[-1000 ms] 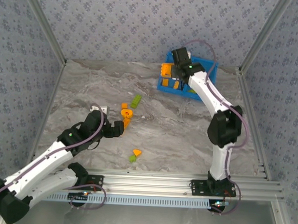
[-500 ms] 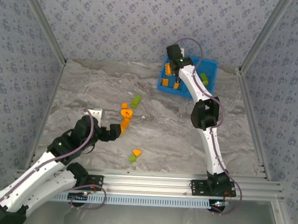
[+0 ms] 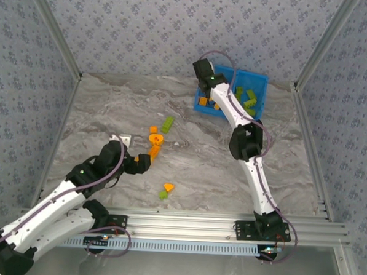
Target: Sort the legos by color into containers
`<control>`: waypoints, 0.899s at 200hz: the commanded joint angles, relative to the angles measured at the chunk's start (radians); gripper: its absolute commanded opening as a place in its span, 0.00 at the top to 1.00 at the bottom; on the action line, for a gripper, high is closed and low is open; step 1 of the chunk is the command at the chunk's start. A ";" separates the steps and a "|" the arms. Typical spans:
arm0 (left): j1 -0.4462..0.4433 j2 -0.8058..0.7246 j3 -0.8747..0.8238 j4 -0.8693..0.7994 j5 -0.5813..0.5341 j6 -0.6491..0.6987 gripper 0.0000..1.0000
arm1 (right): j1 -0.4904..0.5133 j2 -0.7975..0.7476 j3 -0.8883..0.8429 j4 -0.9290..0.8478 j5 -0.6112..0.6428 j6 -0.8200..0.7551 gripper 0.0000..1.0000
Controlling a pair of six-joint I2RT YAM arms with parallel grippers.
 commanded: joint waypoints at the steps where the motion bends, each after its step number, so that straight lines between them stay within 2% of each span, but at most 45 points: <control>1: 0.014 0.072 0.074 -0.022 0.018 0.002 0.01 | 0.009 -0.082 0.038 -0.049 0.046 -0.007 0.57; 9: 0.022 0.111 0.100 -0.024 0.031 0.009 0.01 | 0.012 -0.113 0.028 -0.066 0.049 0.004 0.49; 18: 0.030 0.156 0.134 -0.028 0.043 0.021 0.01 | 0.018 -0.153 0.006 -0.090 0.051 0.020 0.45; 33: 0.056 0.243 0.200 -0.026 0.068 0.053 0.01 | 0.027 -0.240 -0.070 -0.110 0.047 0.060 0.45; 56: 0.123 0.412 0.337 -0.024 0.140 0.115 0.01 | 0.045 -0.437 -0.310 -0.088 -0.014 0.132 0.44; 89: 0.204 0.713 0.582 -0.050 0.272 0.219 0.02 | 0.085 -0.793 -0.707 -0.037 -0.252 0.202 0.42; 102: 0.217 0.818 0.670 -0.050 0.308 0.254 0.02 | 0.104 -0.935 -0.850 -0.014 -0.365 0.206 0.33; 119: 0.228 0.939 0.767 -0.043 0.332 0.286 0.05 | 0.142 -1.106 -1.006 0.001 -0.455 0.216 0.28; 155: 0.234 1.154 0.943 -0.041 0.306 0.323 0.12 | 0.205 -1.414 -1.262 -0.023 -0.473 0.356 0.20; 180: 0.230 1.278 1.040 -0.038 0.269 0.342 0.24 | 0.220 -1.563 -1.365 -0.056 -0.442 0.431 0.16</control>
